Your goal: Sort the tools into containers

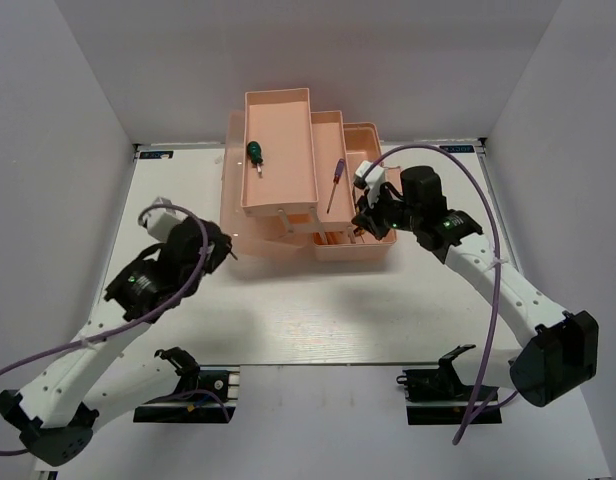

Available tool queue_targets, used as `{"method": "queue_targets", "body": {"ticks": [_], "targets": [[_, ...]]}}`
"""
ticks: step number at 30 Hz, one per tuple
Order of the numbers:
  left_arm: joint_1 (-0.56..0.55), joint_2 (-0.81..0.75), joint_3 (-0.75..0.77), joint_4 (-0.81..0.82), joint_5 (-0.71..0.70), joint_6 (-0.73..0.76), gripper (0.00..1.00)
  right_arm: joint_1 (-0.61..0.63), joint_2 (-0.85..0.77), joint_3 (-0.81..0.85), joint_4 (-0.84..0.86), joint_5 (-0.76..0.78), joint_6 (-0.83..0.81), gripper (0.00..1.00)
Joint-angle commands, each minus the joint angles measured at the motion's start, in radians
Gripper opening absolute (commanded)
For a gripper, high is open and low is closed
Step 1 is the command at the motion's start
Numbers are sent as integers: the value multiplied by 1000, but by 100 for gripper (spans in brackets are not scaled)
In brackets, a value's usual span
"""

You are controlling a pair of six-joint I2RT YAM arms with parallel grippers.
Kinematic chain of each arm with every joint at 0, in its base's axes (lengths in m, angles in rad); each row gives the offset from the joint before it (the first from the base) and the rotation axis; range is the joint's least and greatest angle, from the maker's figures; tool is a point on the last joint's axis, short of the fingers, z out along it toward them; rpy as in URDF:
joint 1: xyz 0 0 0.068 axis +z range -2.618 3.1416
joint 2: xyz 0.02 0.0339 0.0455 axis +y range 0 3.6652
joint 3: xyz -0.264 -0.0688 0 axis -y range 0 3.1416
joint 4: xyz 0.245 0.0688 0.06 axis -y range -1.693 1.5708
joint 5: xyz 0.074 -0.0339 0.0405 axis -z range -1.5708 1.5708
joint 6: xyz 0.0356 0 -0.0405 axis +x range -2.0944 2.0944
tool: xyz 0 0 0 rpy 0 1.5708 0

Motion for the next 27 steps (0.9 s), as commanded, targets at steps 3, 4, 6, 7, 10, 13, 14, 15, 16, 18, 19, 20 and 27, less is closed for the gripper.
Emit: {"method": "queue_targets", "body": {"ticks": [3,4,6,7,10,13,14,15,16,18,19,20,27], "targets": [[-2,79,171,308,-7,538,0,-28,-20,-55,19,-30,-16,1],[10,112,195,347,-7,576,0,-29,-20,-66,14,-32,-26,2],[22,208,251,480,42,673,0,-34,-20,-69,-9,-52,-60,7],[22,242,272,518,42,692,0,-34,-17,-74,-30,-65,-71,13],[22,391,370,626,32,761,0,-34,-28,-77,-102,-151,-135,45],[42,543,505,671,62,804,0,-31,-57,-110,-122,-194,-172,48],[54,582,539,671,62,804,2,-32,-68,-130,-124,-200,-184,48],[64,624,574,652,71,819,5,-28,-69,-138,-127,-214,-191,48],[64,662,647,632,84,828,9,-31,-83,-146,-127,-216,-203,48],[74,753,708,584,93,839,37,-28,-91,-169,-115,-230,-209,48],[74,768,744,574,93,839,49,-28,-94,-170,-107,-233,-229,51],[74,768,745,574,93,839,64,-26,-94,-172,-101,-243,-237,53],[84,681,757,530,56,907,81,15,1,-118,-20,-392,-350,61]]}}
